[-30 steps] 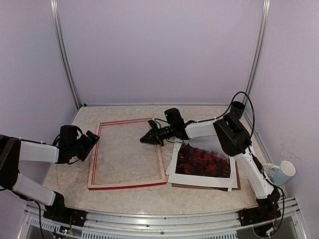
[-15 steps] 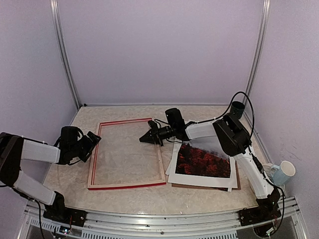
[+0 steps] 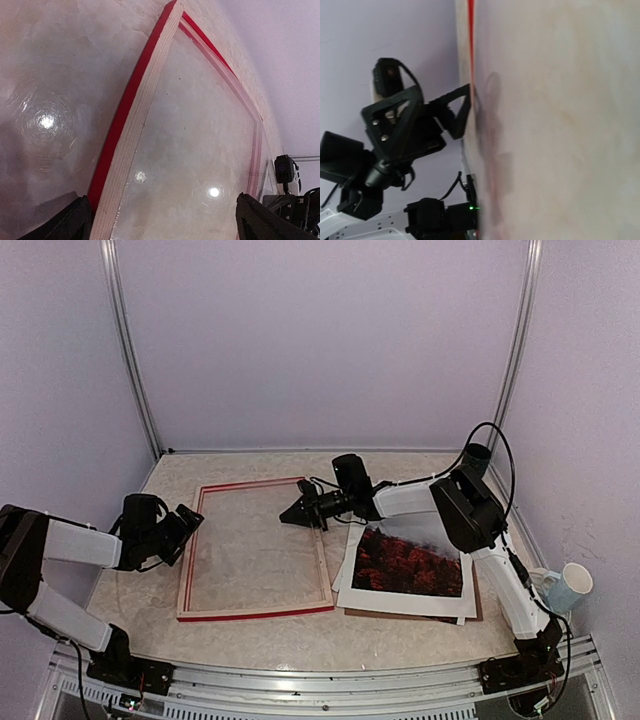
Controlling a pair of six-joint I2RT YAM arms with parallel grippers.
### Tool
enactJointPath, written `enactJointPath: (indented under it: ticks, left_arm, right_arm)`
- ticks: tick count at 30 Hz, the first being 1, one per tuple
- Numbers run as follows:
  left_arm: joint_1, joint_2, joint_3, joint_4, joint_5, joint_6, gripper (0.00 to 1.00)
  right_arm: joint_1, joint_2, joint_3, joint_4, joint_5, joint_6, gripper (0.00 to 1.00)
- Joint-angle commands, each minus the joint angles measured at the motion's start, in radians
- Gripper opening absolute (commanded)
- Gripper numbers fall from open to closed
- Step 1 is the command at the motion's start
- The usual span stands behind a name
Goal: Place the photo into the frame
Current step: Place the glass panel at the frame body.
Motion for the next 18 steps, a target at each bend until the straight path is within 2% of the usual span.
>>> enactJointPath:
  ticks: [1, 4, 10, 18]
  left_arm:
    - [-0.008, 0.012, -0.013, 0.031, 0.015, -0.003, 0.99]
    - [-0.008, 0.013, -0.012, 0.033, 0.017, -0.005, 0.99]
    - [-0.008, 0.011, -0.016, 0.036, 0.020, -0.006, 0.99]
    - [-0.011, 0.018, -0.020, 0.045, 0.030, -0.005, 0.99]
  right_arm:
    - [0.011, -0.031, 0.014, -0.100, 0.025, -0.060, 0.10]
    - [0.011, -0.021, 0.028, -0.148, 0.042, -0.096, 0.15]
    - [0.014, -0.007, 0.053, -0.190, 0.057, -0.129, 0.20]
    - [0.017, 0.014, 0.126, -0.259, 0.072, -0.185, 0.21]
